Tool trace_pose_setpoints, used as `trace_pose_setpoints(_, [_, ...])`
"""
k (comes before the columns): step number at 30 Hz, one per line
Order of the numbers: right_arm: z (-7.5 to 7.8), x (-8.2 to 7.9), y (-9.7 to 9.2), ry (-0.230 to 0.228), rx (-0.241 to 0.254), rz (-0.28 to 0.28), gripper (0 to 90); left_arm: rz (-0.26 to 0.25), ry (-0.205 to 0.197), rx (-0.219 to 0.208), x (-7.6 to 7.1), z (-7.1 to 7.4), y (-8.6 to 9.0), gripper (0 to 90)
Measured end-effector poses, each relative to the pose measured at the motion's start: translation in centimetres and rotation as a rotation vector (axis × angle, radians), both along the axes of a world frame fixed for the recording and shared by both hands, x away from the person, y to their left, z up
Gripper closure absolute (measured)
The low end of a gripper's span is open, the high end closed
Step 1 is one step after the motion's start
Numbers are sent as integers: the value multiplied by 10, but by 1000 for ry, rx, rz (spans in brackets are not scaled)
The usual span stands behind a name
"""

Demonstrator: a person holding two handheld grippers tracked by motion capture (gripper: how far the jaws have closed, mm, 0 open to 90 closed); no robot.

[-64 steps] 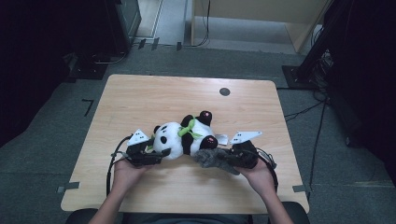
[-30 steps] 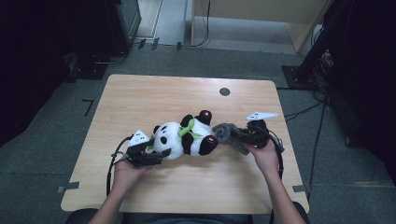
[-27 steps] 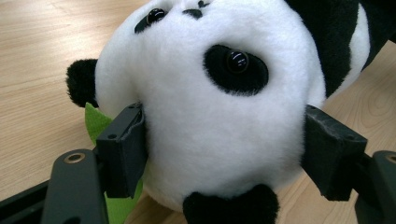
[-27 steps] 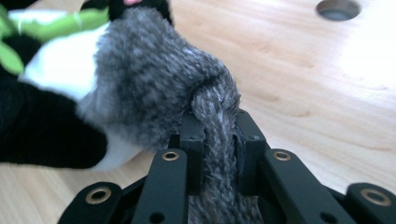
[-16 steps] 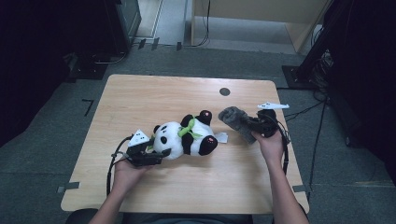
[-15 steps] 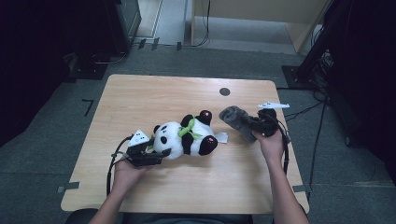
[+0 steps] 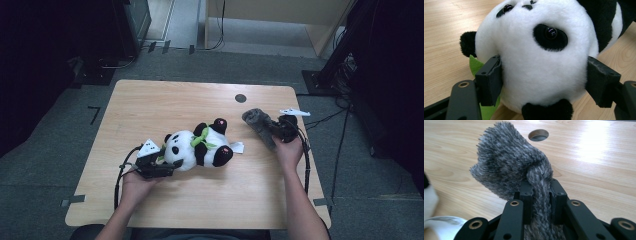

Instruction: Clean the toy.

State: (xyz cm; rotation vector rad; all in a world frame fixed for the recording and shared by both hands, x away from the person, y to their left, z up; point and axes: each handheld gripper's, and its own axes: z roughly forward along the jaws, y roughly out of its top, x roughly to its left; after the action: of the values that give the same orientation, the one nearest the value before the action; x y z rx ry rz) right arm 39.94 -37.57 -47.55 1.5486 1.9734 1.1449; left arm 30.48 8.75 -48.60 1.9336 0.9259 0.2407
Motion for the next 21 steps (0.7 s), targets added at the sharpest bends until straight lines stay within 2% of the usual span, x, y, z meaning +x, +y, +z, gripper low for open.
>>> trace_pose_setpoints(3, [-6,4,-1,-22,-36,-15,751,0,-1,1,0,0,0,245])
trace_pose_setpoints(7, [-16,9,-4,-1,-23,-40,714,0,-2,0,0,0,0,245])
trace_pose_setpoints(10, [-19,9,-5,2,-32,-38,697,0,-2,0,0,0,0,244])
trace_pose_setpoints(11, [-21,9,-6,5,-31,-39,668,1,-2,1,0,0,0,241])
trace_pose_setpoints(12, [-21,9,-6,5,-31,-39,668,1,-2,2,0,0,0,241])
trace_pose_setpoints(16, [-20,9,-8,-6,-26,-41,560,3,-2,1,0,0,0,229])
trace_pose_setpoints(18, [-19,8,-9,-10,-15,-41,511,3,-2,0,0,0,0,222])
trace_pose_setpoints(19, [-17,7,-11,-16,8,-28,492,3,-3,0,0,0,0,215])
trace_pose_setpoints(21, [-15,6,-10,-26,12,-16,464,5,-3,-1,0,0,0,210])
